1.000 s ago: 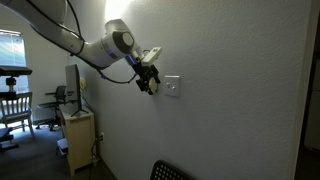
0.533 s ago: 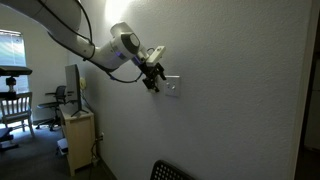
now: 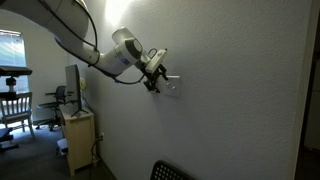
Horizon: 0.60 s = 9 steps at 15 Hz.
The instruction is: Switch off the light
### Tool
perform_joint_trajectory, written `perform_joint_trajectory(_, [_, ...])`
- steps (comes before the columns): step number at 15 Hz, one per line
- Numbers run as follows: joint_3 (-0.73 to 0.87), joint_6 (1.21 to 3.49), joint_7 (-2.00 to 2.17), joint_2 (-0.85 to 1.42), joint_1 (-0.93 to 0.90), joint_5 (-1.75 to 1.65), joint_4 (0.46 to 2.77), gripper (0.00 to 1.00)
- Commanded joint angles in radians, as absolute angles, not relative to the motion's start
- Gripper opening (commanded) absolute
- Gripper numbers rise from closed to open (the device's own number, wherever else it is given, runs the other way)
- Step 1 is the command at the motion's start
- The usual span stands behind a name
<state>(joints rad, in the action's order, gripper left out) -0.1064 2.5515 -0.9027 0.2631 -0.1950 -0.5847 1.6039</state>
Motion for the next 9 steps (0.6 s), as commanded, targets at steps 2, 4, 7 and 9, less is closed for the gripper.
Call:
perform_joint_trajectory(2, [-0.116,2.552,-0.913,0.275,-0.181,-0.567,1.606,1.00])
perform_joint_trajectory(4, [-0.122,2.535,-0.931,0.281,-0.176,-0.542,1.610,1.00])
perform_joint_trajectory(7, [-0.119,2.527,-0.929,0.288,-0.176,-0.523,1.611,1.00])
perform_joint_trajectory(9, [-0.120,2.510,-0.937,0.288,-0.177,-0.508,1.606,1.00])
